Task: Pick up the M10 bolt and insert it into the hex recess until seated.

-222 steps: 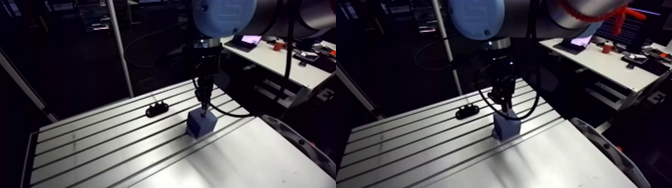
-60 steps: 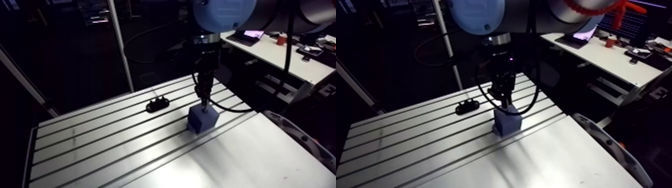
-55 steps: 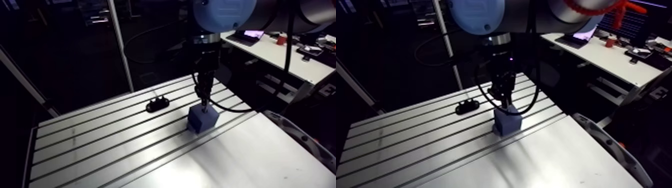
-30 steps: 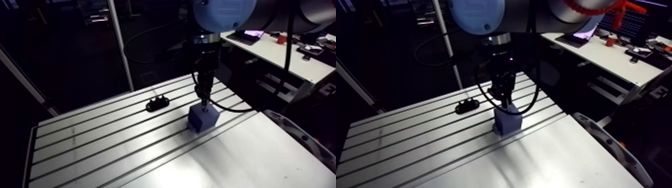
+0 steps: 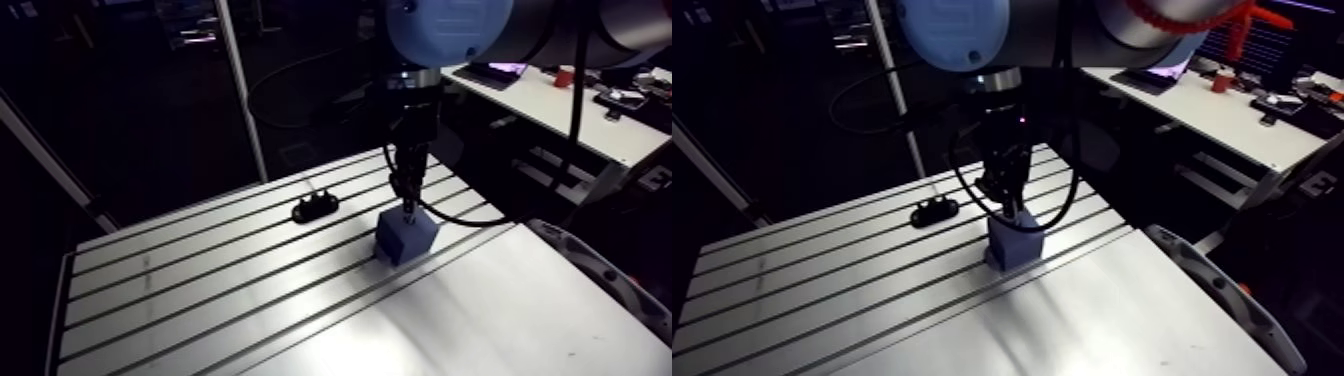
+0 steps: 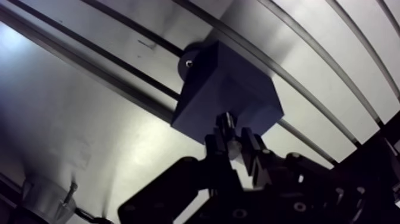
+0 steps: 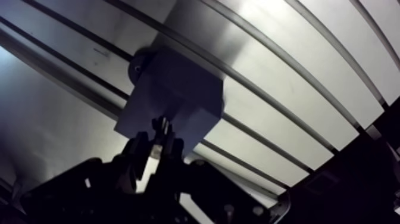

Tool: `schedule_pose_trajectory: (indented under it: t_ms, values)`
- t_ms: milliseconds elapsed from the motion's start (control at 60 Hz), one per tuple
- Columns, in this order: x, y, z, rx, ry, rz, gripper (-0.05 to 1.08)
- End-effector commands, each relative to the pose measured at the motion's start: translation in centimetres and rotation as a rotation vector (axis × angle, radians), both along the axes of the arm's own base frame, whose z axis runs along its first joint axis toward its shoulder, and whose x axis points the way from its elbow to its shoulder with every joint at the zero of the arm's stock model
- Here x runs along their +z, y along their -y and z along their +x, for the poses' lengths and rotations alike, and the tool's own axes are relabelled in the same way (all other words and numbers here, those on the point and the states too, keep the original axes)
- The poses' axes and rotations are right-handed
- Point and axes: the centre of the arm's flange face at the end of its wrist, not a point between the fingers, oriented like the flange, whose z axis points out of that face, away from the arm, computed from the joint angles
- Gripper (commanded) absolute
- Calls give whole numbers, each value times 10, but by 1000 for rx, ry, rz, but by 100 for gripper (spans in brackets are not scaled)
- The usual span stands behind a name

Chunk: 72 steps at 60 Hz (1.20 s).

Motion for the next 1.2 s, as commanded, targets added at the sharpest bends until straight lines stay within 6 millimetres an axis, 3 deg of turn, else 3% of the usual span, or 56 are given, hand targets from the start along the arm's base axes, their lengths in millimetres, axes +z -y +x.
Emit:
schedule_pose_trajectory:
  t_ms: [17,67,83,100,117,133,150,167,200,1200]
  values:
    - [0,0,0,3,0,-1,81]
    - [0,0,0,4,0,-1,77]
    - [0,0,0,5,0,-1,67]
    - [0,0,0,5,0,-1,67]
    - [1,0,0,7,-2,-2,51]
    - [1,0,0,7,-2,-2,51]
    - [1,0,0,8,-2,-3,33]
    - [1,0,0,8,-2,-3,33]
    - [1,1,0,10,-1,-4,3]
    - [10,1,-2,-10,-25,0,1]
